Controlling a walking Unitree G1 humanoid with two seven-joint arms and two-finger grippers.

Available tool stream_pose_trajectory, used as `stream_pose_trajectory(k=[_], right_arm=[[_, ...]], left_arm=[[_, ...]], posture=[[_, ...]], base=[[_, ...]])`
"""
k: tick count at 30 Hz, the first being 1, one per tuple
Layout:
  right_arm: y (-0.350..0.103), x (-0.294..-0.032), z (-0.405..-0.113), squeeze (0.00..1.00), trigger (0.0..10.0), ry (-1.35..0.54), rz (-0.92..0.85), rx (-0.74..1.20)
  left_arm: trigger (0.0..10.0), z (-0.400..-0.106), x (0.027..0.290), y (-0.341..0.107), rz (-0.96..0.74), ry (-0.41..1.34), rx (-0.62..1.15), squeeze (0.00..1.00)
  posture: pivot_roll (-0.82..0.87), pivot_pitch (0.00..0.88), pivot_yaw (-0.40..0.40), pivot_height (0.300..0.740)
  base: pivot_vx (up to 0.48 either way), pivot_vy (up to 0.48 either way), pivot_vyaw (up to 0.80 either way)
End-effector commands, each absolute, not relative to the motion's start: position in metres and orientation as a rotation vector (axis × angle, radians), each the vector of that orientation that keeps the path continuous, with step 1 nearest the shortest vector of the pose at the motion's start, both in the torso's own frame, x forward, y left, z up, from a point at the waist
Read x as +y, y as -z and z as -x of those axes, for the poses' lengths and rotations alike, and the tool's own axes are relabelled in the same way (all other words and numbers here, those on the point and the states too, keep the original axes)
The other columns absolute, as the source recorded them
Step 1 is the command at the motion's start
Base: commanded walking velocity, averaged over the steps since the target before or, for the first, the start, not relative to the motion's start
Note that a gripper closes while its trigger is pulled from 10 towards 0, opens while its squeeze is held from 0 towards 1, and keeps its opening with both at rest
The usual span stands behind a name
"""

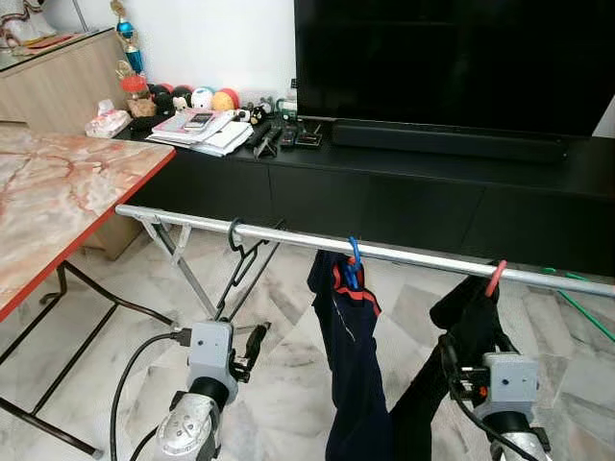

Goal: Hang hanger

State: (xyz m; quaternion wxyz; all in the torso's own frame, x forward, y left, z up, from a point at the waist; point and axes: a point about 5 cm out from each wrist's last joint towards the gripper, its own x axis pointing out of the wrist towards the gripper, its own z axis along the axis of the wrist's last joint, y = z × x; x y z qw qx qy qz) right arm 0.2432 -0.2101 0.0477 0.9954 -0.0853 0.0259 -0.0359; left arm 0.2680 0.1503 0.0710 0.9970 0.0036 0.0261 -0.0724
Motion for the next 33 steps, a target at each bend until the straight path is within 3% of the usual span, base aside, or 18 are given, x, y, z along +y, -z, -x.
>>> stream_pose_trajectory(k=[1, 10, 33], right_arm=[[-0.047, -0.219, -0.245, 0.00, 10.0, 0.135, 0.197, 0.064], [-0.042, -0.238, -0.246, 0.00, 10.0, 0.274, 0.269, 0.135], [-0.051, -0.250, -0.248, 0.00, 10.0, 0.402, 0.306, 0.082]], left_arm=[[10.0, -0.267, 0.150, -0.068, -0.026, 0.156, 0.067, 0.00], [10.0, -0.267, 0.150, -0.068, -0.028, 0.158, 0.070, 0.00], [10.0, -0.268, 0.149, -0.068, -0.033, 0.158, 0.069, 0.00]], posture=[[-0.01, 0.031, 0.025, 0.740], [-0.01, 0.040, 0.024, 0.740], [0.00, 0.057, 0.024, 0.740]], base=[[0.000, 0.000, 0.00], [0.000, 0.000, 0.00], [0.000, 0.000, 0.00]])
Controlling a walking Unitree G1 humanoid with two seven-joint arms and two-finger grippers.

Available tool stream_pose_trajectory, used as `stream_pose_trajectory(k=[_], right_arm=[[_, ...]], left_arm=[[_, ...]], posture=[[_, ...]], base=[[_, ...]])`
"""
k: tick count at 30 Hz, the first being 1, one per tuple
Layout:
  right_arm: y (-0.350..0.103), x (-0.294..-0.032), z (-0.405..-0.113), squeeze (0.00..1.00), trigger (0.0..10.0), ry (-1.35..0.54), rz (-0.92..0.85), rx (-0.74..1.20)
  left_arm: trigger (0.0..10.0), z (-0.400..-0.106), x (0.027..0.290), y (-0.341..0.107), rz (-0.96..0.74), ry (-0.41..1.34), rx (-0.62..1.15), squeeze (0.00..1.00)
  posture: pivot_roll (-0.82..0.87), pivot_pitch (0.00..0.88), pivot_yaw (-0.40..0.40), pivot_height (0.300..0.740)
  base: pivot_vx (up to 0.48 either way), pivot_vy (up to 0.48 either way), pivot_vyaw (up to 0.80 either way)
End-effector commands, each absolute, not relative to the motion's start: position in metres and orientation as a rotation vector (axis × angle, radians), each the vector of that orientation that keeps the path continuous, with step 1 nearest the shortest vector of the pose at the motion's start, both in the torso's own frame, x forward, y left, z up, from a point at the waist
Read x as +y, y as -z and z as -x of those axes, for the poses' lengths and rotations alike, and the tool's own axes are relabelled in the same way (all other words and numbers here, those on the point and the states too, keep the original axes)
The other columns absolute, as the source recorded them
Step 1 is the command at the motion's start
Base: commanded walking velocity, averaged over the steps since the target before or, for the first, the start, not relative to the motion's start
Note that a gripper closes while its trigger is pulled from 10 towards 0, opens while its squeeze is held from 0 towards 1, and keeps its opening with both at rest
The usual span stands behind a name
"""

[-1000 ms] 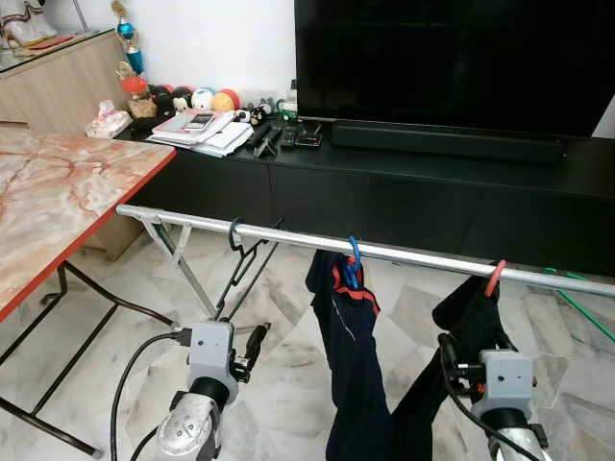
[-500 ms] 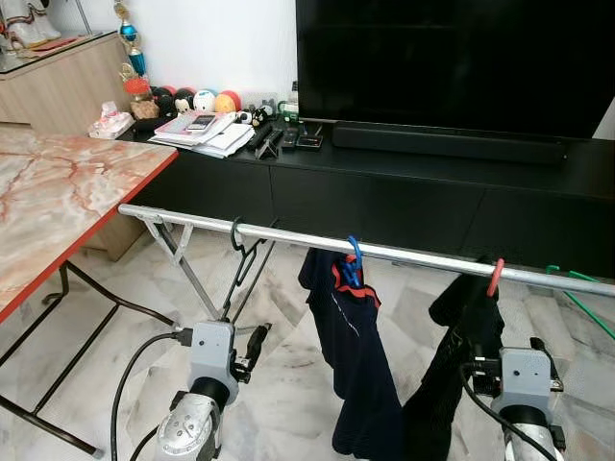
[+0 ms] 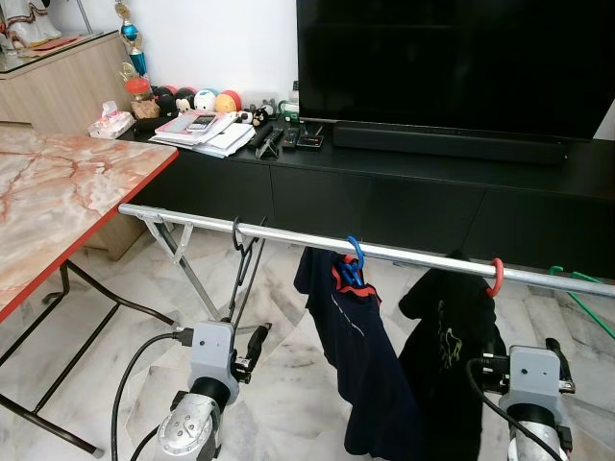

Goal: Hang hanger

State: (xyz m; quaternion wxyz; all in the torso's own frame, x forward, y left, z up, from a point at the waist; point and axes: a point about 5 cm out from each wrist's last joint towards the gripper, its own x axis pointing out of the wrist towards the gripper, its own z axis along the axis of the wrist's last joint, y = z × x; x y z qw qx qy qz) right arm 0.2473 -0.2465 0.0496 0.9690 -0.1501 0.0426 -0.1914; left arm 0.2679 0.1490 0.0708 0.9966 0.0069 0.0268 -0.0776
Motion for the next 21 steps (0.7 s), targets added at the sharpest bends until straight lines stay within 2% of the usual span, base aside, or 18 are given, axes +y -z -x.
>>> stream_pose_trajectory(k=[1, 7, 14, 21], right_arm=[[-0.051, -0.250, -0.248, 0.00, 10.0, 0.405, 0.309, 0.082], [-0.053, -0.251, -0.250, 0.00, 10.0, 0.406, 0.309, 0.076], [-0.063, -0.231, -0.262, 0.00, 10.0, 0.261, 0.219, 0.002], [-0.060, -0.220, -0.272, 0.00, 10.0, 0.163, 0.200, 0.039]], left_arm=[[10.0, -0.268, 0.150, -0.068, -0.033, 0.158, 0.069, 0.00], [10.0, -0.268, 0.149, -0.068, -0.033, 0.159, 0.069, 0.00], [10.0, -0.269, 0.149, -0.068, -0.035, 0.158, 0.069, 0.00], [10.0, -0.269, 0.149, -0.068, -0.037, 0.158, 0.070, 0.00]], posture=[[0.00, 0.057, 0.025, 0.740], [-0.01, 0.061, 0.025, 0.740], [-0.01, 0.064, 0.027, 0.740], [0.00, 0.066, 0.028, 0.740]], base=[[0.000, 0.000, 0.00], [0.000, 0.000, 0.00], [0.000, 0.000, 0.00], [0.000, 0.000, 0.00]])
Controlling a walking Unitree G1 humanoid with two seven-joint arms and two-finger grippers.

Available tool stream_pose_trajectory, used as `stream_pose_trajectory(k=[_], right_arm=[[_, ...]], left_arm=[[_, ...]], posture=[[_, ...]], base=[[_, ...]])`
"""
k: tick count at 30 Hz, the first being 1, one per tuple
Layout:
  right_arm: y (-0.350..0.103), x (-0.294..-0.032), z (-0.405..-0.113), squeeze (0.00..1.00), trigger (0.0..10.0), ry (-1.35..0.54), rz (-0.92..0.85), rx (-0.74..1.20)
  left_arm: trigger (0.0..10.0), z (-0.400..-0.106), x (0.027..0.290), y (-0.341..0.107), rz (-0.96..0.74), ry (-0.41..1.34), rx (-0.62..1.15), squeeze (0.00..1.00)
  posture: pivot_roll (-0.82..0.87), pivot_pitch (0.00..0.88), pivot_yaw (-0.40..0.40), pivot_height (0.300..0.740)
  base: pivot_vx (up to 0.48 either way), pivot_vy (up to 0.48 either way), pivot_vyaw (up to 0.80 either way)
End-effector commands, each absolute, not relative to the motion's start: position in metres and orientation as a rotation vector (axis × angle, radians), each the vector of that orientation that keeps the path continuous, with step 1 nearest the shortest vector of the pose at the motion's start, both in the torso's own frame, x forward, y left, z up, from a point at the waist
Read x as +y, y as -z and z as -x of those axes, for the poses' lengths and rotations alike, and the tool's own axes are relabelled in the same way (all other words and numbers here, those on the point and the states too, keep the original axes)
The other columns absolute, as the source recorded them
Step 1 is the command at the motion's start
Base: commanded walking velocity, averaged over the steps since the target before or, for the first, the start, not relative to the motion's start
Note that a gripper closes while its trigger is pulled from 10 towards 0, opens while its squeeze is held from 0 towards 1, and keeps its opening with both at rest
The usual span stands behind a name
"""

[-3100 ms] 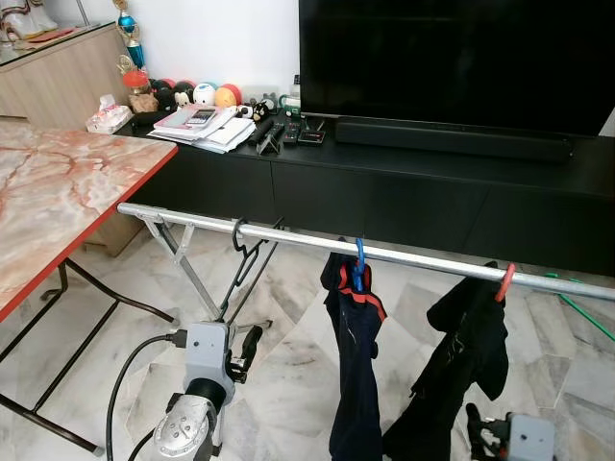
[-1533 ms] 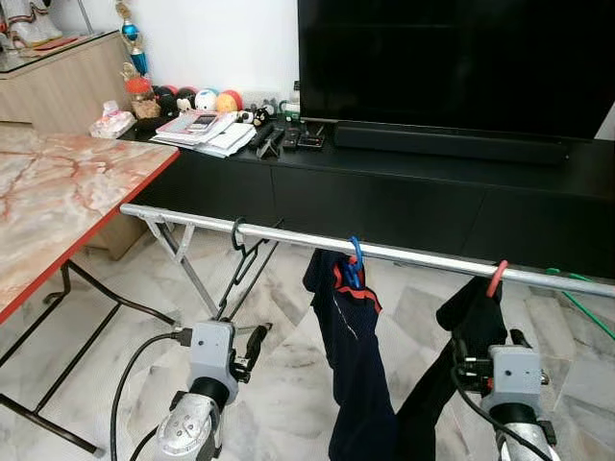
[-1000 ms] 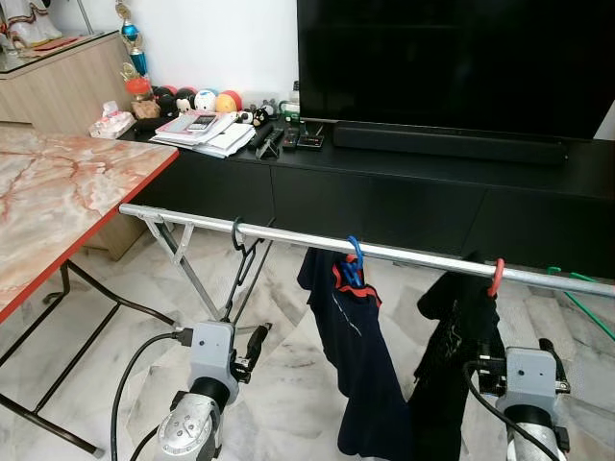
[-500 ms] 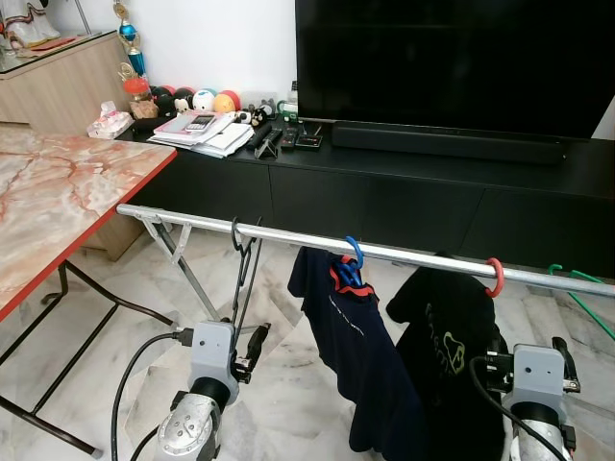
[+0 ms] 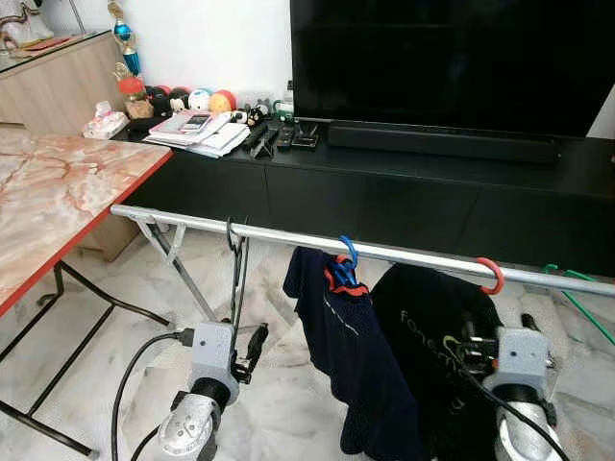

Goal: Hang hanger

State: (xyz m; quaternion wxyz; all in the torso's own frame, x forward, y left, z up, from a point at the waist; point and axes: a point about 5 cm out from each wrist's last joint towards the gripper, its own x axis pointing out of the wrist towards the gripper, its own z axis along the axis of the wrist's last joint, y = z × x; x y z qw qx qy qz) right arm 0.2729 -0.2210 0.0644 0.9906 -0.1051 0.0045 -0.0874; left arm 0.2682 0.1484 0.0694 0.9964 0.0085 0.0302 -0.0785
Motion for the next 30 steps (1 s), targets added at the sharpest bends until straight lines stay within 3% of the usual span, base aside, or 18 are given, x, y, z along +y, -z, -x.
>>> stream_pose_trajectory(k=[1, 13, 18, 21, 30], right_arm=[[-0.061, -0.218, -0.275, 0.00, 10.0, 0.152, 0.191, 0.038], [-0.071, -0.222, -0.288, 0.00, 10.0, 0.181, 0.197, 0.006], [-0.072, -0.248, -0.281, 0.00, 10.0, 0.386, 0.177, 0.016], [-0.067, -0.251, -0.278, 0.00, 10.0, 0.414, 0.159, 0.045], [-0.054, -0.236, -0.283, 0.00, 10.0, 0.288, 0.038, 0.137]], left_arm=[[10.0, -0.270, 0.149, -0.068, -0.037, 0.157, 0.070, 0.00], [10.0, -0.269, 0.149, -0.068, -0.037, 0.154, 0.069, 0.00], [10.0, -0.269, 0.150, -0.068, -0.039, 0.154, 0.071, 0.00], [10.0, -0.269, 0.149, -0.067, -0.039, 0.156, 0.072, 0.00], [10.0, -0.270, 0.149, -0.068, -0.043, 0.163, 0.072, 0.00]], posture=[[0.00, 0.066, 0.028, 0.740], [0.01, 0.068, 0.026, 0.740], [0.00, 0.069, 0.029, 0.740], [0.00, 0.069, 0.031, 0.740], [0.00, 0.069, 0.035, 0.740]], base=[[0.000, 0.000, 0.00], [0.000, 0.000, 0.00], [0.000, 0.000, 0.00], [0.000, 0.000, 0.00], [0.000, 0.000, 0.00]])
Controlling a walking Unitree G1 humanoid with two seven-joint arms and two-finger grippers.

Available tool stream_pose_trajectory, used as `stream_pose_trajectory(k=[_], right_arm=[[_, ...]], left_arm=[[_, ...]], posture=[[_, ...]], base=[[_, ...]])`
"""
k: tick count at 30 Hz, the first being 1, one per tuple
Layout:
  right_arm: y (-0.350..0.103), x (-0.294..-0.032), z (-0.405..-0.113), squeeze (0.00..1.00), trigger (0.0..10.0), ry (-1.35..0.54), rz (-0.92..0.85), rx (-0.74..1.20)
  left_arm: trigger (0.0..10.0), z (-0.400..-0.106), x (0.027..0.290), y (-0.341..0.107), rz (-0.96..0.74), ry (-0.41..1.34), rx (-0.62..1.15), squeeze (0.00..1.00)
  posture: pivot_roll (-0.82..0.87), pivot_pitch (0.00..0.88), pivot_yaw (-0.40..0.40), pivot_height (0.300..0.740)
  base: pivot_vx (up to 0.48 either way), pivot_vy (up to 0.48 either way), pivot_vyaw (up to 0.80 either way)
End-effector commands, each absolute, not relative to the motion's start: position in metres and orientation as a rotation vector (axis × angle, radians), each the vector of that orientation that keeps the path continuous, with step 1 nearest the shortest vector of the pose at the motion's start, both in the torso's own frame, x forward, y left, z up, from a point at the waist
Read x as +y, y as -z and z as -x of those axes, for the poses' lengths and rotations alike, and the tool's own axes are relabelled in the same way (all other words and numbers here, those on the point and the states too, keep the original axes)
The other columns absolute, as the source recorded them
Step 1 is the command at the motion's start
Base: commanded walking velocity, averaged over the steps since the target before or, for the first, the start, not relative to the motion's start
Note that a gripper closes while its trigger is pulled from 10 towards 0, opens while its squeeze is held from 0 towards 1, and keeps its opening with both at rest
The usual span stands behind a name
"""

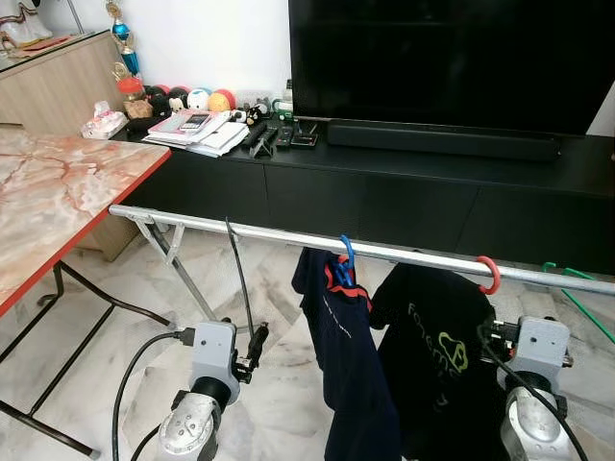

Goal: Hang hanger

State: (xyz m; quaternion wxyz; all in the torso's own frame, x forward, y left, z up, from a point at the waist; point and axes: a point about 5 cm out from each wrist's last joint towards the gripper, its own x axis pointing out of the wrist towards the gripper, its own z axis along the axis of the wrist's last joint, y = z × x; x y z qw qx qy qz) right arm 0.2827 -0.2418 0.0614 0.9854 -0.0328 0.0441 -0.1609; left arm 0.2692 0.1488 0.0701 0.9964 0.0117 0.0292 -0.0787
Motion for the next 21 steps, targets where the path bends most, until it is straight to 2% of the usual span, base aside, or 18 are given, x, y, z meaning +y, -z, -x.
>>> stream_pose_trajectory(k=[1, 7, 21], right_arm=[[-0.052, -0.231, -0.286, 0.00, 10.0, 0.259, 0.024, 0.150], [-0.054, -0.224, -0.294, 0.00, 10.0, 0.199, 0.041, 0.165], [-0.067, -0.231, -0.301, 0.00, 10.0, 0.228, 0.047, 0.103]], left_arm=[[10.0, -0.270, 0.149, -0.068, -0.045, 0.163, 0.072, 0.00], [10.0, -0.270, 0.148, -0.068, -0.048, 0.165, 0.069, 0.00], [10.0, -0.269, 0.148, -0.068, -0.054, 0.166, 0.069, 0.00]], posture=[[0.01, 0.069, 0.035, 0.740], [0.01, 0.069, 0.033, 0.740], [0.01, 0.071, 0.035, 0.740]], base=[[0.000, 0.000, 0.00], [0.000, 0.000, 0.00], [0.000, 0.000, 0.00]])
